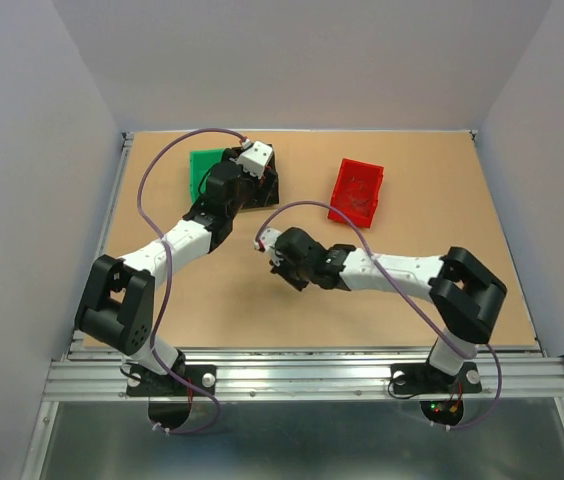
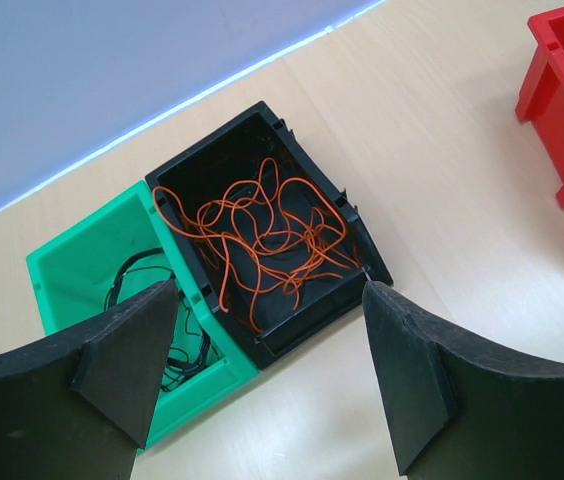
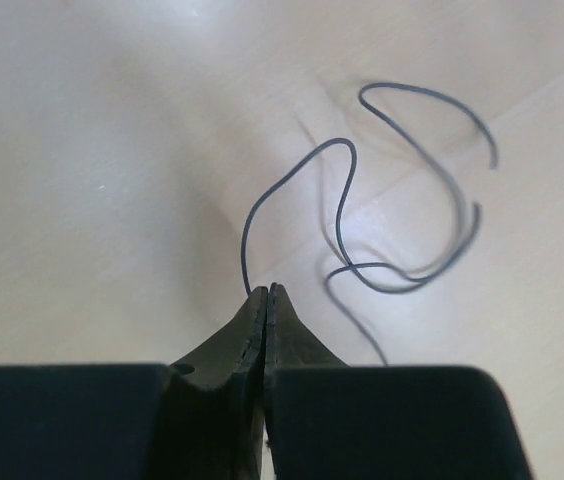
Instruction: Untangle the cables
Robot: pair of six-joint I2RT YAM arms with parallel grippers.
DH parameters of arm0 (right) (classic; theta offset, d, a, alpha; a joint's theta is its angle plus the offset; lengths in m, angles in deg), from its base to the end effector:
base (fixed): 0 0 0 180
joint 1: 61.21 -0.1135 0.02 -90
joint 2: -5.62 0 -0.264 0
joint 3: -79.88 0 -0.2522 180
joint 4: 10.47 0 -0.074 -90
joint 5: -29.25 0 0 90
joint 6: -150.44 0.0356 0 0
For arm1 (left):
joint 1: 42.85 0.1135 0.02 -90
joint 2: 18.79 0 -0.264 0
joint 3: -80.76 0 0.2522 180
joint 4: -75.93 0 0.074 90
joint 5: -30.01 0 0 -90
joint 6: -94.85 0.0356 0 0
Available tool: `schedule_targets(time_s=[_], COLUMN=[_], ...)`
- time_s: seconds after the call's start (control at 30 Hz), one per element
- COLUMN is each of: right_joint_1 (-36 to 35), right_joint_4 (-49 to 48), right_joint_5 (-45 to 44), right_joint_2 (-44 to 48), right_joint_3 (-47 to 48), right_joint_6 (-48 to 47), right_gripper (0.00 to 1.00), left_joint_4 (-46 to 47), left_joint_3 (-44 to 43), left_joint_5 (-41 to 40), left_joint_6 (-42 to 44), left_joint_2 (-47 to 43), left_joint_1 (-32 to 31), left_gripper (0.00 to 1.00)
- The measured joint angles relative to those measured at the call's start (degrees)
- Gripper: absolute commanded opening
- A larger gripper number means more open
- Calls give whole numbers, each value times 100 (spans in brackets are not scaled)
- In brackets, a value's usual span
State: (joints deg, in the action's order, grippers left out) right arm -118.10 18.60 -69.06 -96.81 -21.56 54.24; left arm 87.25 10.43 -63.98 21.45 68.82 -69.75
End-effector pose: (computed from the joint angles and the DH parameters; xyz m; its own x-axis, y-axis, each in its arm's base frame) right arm 0.2082 0.3099 0.1821 -0.3490 -0.7308 -0.5867 -0.8238 0.5377 -0.1797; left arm 0.3210 -0.1601 0.2910 0.0226 0.3081 -0.9511 0.3998 0.8691 0.2911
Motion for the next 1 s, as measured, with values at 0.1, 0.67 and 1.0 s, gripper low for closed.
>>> schedule_targets(time_s=[0.1,0.67,1.0], right_joint_1=[0,1755,2251], right_joint_4=[-313,-2398,-2907], right_joint_5=[-52,-866,-1373], right_joint_2=[885,3023,2481], right_joint_3=[-476,-1322,-916], right_joint_6=[-15,1128,1668], right_gripper=[0,1,1], left_joint_4=[0,-2,-2], left_joint_3=[0,0,0], left_joint_5=[50,136,245], left_joint_6=[2,2,2], left_joint_2=[0,0,0], left_joint_1=[0,0,0], left_gripper=[86,86,86])
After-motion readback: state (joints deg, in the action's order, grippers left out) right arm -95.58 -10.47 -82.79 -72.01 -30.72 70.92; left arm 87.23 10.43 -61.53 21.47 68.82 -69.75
